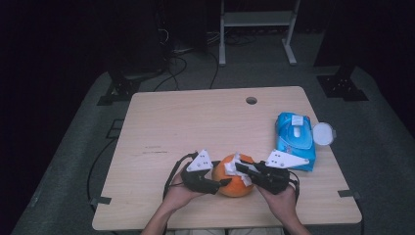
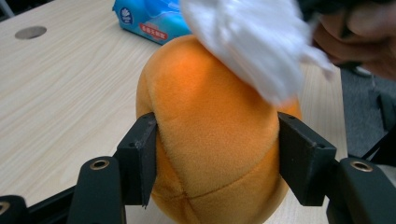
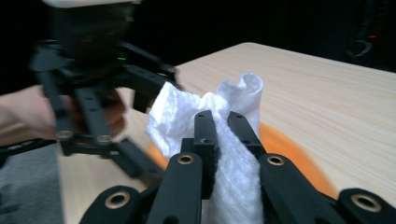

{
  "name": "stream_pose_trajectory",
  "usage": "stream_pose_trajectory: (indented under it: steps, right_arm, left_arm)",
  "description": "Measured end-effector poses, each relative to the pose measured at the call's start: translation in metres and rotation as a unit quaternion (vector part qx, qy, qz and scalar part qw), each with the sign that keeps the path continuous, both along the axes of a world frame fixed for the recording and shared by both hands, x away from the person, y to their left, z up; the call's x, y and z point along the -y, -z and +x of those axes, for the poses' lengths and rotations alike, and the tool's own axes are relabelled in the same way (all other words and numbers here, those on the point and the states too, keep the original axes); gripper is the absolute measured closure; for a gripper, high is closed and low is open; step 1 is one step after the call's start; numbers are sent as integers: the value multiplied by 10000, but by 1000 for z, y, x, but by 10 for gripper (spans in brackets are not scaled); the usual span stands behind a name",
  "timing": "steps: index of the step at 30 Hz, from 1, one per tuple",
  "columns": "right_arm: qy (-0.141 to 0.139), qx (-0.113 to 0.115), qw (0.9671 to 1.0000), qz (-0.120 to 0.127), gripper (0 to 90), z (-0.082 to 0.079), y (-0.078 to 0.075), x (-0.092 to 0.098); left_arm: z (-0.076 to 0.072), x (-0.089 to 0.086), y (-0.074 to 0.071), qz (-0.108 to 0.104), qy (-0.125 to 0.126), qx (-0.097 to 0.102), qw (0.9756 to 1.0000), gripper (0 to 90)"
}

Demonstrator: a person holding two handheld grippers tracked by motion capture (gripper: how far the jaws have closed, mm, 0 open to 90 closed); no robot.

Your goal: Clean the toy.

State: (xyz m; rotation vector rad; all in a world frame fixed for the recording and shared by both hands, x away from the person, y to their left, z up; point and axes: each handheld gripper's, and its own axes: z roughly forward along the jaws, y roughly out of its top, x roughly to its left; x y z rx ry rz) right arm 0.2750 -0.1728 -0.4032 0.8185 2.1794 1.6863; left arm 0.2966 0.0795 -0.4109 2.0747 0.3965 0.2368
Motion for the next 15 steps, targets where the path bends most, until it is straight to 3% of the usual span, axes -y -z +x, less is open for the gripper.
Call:
stream_pose_trajectory:
  steps: [2,4,5,6,11,15]
  right_arm:
    - [50,-16,10000,-2,828,1,1,3]
    - [90,-53,9999,-6,829,0,4,6]
    - [70,-65,10000,-18,829,0,4,4]
    - [33,-61,10000,-16,828,-1,4,2]
    - [-205,67,9997,-124,828,-8,-2,-14]
    - [-85,125,9998,-143,828,-5,-4,-7]
  left_arm:
    - [0,1,1,-29,17,-24,10000,318]
    - [6,2,4,-121,-78,-420,9990,224]
    - [7,2,5,-130,-111,-472,9987,199]
    - [6,2,5,-136,-96,-423,9990,219]
    - [-6,7,1,151,141,216,9996,351]
    - [-4,6,0,111,163,118,9997,321]
